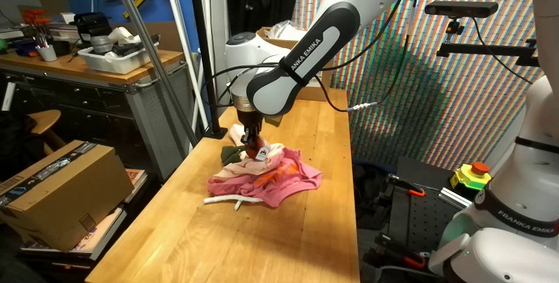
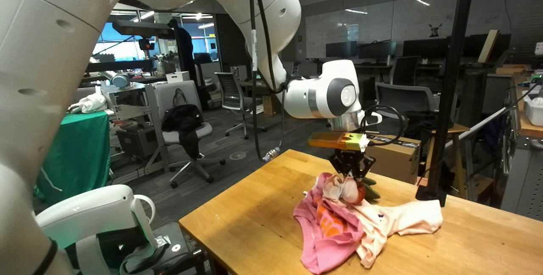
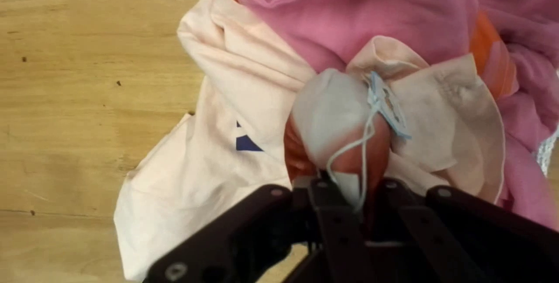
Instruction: Move the radish and peach t-shirt to the right, move the pink t-shirt to the left, move the white rope backwards
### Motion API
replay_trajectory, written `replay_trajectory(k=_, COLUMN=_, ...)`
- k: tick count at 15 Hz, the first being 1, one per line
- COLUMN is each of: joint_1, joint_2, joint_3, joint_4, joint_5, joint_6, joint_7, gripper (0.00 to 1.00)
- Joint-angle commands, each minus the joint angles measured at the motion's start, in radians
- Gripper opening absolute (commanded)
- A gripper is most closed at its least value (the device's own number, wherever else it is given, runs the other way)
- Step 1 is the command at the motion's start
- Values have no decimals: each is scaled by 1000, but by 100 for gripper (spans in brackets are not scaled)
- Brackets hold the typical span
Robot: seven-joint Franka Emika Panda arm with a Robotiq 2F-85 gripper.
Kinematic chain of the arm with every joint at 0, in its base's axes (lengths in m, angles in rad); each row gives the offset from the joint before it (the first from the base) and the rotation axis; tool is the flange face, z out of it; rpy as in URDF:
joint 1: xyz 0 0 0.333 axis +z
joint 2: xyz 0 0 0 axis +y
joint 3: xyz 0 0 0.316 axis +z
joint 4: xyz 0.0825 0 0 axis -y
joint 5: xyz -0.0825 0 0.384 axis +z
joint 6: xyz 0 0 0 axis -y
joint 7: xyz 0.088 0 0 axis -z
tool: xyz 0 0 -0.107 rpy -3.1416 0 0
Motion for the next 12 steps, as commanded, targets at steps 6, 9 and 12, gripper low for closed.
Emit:
replay_trajectory(k=6, joint_1=31, joint_2=-157, joint_3=-50, joint_4=-1, joint_5=-153, joint_6=-14, joint_7=87, gripper=6)
replay_trajectory(k=9, joint_1=26, joint_2=-222, joint_3=-63, joint_4=-1, joint_5=-209, joint_6=-12, joint_7=127, gripper=6)
replay_trajectory(k=12, joint_1=12, joint_2=-273, joint_3=-72, joint_4=2, joint_5=-260, joint_6=-8, joint_7=161, gripper=5)
